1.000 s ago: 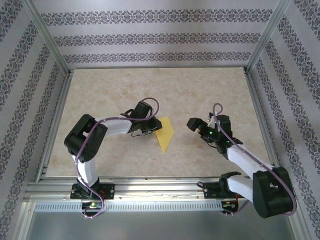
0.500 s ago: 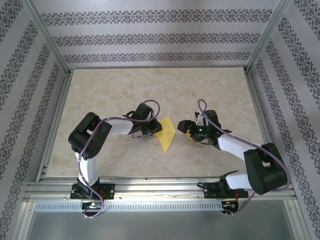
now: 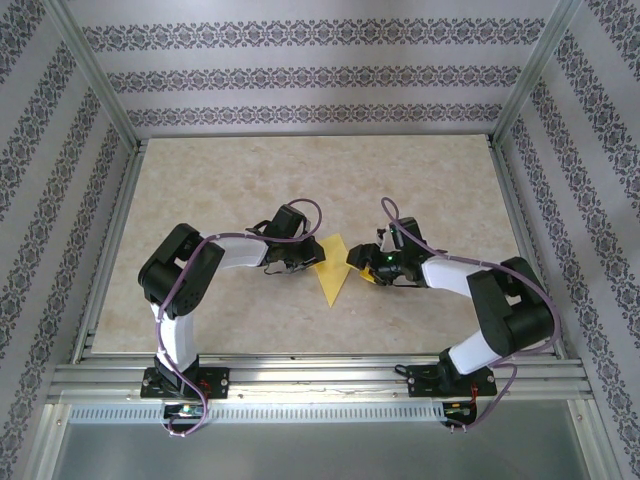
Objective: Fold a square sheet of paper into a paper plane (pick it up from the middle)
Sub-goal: Fold the wing for the fifth time at the center of the table.
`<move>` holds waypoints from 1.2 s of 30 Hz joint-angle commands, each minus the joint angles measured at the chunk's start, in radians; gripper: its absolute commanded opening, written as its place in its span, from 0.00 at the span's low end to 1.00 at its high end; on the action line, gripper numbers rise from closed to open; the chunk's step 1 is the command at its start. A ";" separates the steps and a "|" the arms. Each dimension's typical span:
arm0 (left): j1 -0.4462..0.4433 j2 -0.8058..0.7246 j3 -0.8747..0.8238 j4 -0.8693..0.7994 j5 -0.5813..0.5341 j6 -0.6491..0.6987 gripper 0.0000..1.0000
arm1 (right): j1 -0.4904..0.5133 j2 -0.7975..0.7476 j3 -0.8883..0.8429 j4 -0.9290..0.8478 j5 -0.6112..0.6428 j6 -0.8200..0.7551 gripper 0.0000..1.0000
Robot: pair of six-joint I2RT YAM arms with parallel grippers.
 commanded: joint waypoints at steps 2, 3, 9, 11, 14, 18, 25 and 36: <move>0.008 0.018 0.003 -0.060 -0.006 0.030 0.17 | 0.016 0.041 0.048 0.014 -0.047 0.022 0.54; 0.009 0.016 -0.001 -0.058 -0.006 0.030 0.17 | 0.017 0.045 0.053 0.018 -0.043 0.024 0.52; 0.010 0.010 -0.008 -0.055 -0.005 0.034 0.16 | 0.014 0.062 0.075 -0.011 0.007 0.024 0.51; 0.010 0.011 -0.006 -0.054 0.000 0.034 0.16 | 0.009 0.075 0.079 -0.023 0.020 0.025 0.51; 0.009 0.013 -0.008 -0.042 0.007 0.030 0.16 | 0.005 0.102 0.084 0.007 0.002 0.040 0.50; 0.010 0.013 -0.007 -0.036 0.013 0.029 0.16 | 0.004 0.121 0.098 0.004 0.002 0.045 0.50; 0.009 0.017 -0.009 -0.027 0.019 0.024 0.16 | 0.002 0.170 0.128 0.022 -0.066 0.038 0.45; 0.011 0.032 0.003 -0.010 0.042 0.031 0.16 | -0.038 0.190 0.176 0.033 -0.187 -0.032 0.38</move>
